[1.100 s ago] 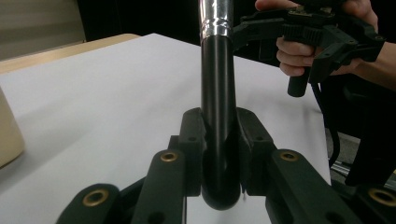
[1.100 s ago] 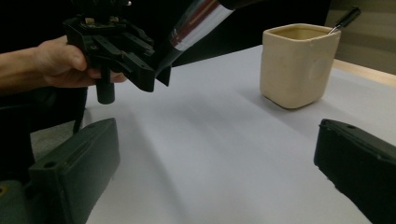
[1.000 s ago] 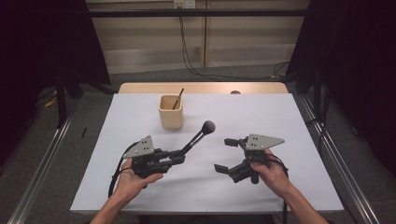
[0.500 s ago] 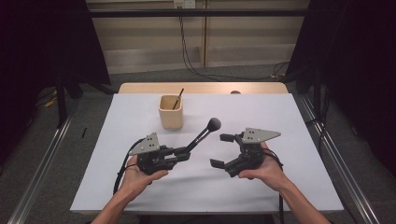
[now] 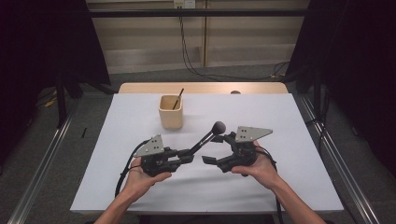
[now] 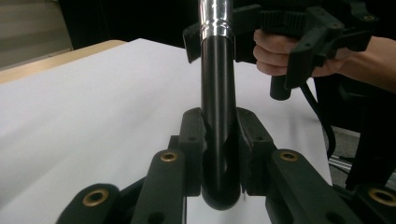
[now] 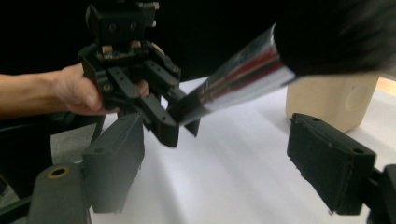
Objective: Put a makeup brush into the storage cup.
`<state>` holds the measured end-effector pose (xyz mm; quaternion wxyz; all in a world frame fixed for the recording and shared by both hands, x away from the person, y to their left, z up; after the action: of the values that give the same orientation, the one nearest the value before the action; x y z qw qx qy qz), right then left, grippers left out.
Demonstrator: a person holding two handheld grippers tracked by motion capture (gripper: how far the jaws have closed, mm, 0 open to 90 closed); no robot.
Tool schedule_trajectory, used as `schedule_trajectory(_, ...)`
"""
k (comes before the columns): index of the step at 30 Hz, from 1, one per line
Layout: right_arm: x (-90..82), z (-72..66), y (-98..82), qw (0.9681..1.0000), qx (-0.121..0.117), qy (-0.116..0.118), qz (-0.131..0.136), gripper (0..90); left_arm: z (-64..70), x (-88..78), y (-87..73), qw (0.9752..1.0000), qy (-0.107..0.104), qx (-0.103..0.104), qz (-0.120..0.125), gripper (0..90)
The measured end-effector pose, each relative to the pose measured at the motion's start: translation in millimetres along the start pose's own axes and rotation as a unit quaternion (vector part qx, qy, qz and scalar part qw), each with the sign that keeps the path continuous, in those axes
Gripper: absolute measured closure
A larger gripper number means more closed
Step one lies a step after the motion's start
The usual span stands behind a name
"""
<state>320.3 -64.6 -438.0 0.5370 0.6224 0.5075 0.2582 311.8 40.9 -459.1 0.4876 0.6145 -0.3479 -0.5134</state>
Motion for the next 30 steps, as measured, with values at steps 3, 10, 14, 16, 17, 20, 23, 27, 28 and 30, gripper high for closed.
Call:
schedule_trajectory(3,-0.6,0.3,2.6,0.9999,0.0,0.003,0.011,26.7,2.5,2.5,-2.1,1.0,-0.005,0.003,-0.006,74.5)
schedule_trajectory(10,-2.4,1.5,4.9,0.9997,0.013,0.013,0.016,48.4,5.0,7.2,-5.1,0.9998,-0.011,0.006,-0.013,74.4)
schedule_trajectory(14,-3.6,3.5,4.9,0.999,0.035,0.021,0.021,56.0,5.9,9.1,-7.2,0.9997,-0.013,0.009,-0.018,74.4)
schedule_trajectory(16,-3.6,4.0,5.0,0.9986,0.041,0.025,0.023,58.4,6.4,10.0,-8.2,0.9996,-0.015,0.01,-0.02,74.4)
schedule_trajectory(17,-3.5,3.9,5.3,0.9981,0.047,0.03,0.024,59.7,6.5,10.3,-8.8,0.9996,-0.016,0.01,-0.021,74.4)
schedule_trajectory(20,-3.1,4.4,3.7,0.998,0.05,0.033,0.02,61.2,6.4,11.3,-11.1,0.9995,-0.016,0.009,-0.026,74.4)
schedule_trajectory(23,-3.0,3.4,3.5,0.9975,0.055,0.04,0.019,63.6,7.6,13.0,-12.9,0.9993,-0.018,0.014,-0.03,74.2)
schedule_trajectory(27,-3.2,1.7,4.7,0.9962,0.065,0.053,0.021,67.4,8.3,17.1,-15.7,0.9991,-0.014,0.018,-0.037,73.7)
schedule_trajectory(28,-3.5,1.3,4.8,0.9958,0.069,0.057,0.021,68.4,7.9,18.1,-15.8,0.9992,-0.014,0.016,-0.035,73.4)
schedule_trajectory(30,-4.3,1.0,5.4,0.9949,0.076,0.063,0.023,69.8,7.6,19.4,-15.8,0.9992,-0.013,0.017,-0.034,73.0)
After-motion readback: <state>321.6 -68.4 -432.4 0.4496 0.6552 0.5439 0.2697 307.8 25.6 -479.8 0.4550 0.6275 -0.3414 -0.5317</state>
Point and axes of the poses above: each handheld gripper's, and its own axes: x roughly forward along the jaws, y roughly out of its top, z roughly to its right, the point moved 10 cm from there along x, roughly forward along the jaws, and after that the axes turned 8 degrees about x, right-handed, at the moved point
